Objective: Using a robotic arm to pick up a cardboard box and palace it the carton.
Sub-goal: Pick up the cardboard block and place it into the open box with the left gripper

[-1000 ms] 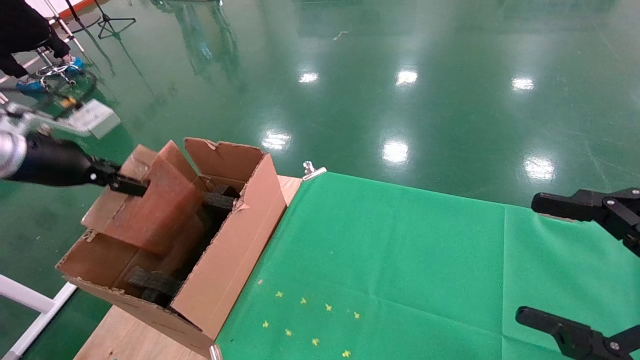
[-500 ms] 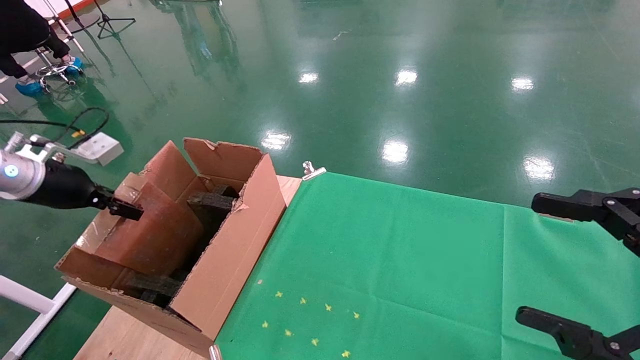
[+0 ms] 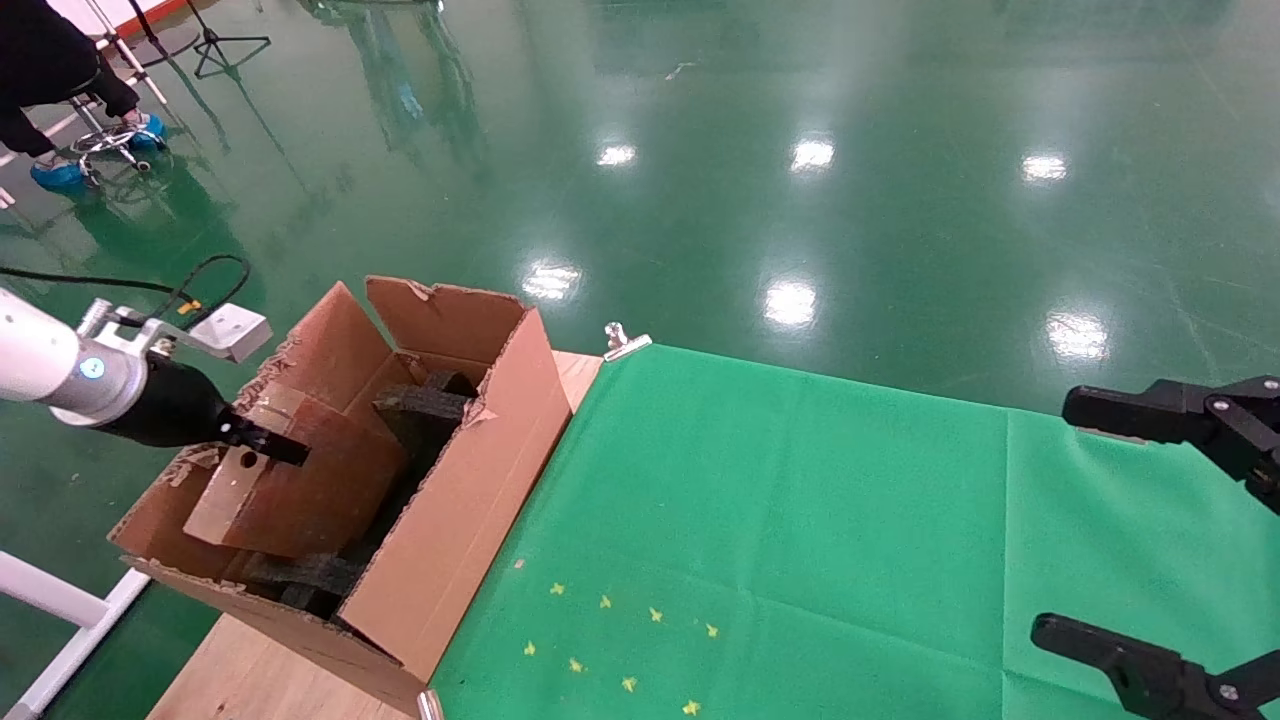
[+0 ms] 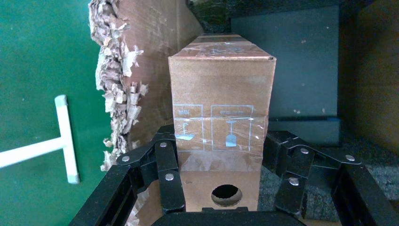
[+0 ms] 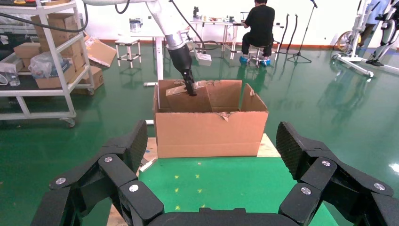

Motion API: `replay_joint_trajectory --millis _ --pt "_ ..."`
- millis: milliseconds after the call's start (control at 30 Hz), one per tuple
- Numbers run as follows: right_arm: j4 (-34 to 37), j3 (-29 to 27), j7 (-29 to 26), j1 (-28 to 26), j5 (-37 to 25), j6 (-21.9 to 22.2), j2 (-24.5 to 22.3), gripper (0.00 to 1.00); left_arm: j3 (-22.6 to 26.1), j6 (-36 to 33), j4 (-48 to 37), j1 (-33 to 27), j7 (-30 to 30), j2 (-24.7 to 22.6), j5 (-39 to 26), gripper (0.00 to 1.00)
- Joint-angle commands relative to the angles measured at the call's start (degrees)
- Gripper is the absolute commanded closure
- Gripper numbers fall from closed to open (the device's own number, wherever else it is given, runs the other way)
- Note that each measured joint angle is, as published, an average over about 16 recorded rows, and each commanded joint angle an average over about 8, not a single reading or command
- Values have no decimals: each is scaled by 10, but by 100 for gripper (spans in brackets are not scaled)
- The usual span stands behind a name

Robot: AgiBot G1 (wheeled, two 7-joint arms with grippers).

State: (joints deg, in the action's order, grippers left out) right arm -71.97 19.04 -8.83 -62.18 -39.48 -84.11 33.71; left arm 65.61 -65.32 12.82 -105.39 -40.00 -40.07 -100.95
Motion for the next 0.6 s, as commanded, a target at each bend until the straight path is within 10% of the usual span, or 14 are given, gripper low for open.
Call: replay_joint_trajectory --millis 33,167,600 --pt "0 0 0 0 0 0 0 0 0 6 -20 1 0 -11 0 47" --pt "0 0 0 0 0 0 0 0 0 12 -35 1 2 -18 1 0" --pt "0 0 0 0 0 0 0 0 0 7 -27 1 1 -14 0 0"
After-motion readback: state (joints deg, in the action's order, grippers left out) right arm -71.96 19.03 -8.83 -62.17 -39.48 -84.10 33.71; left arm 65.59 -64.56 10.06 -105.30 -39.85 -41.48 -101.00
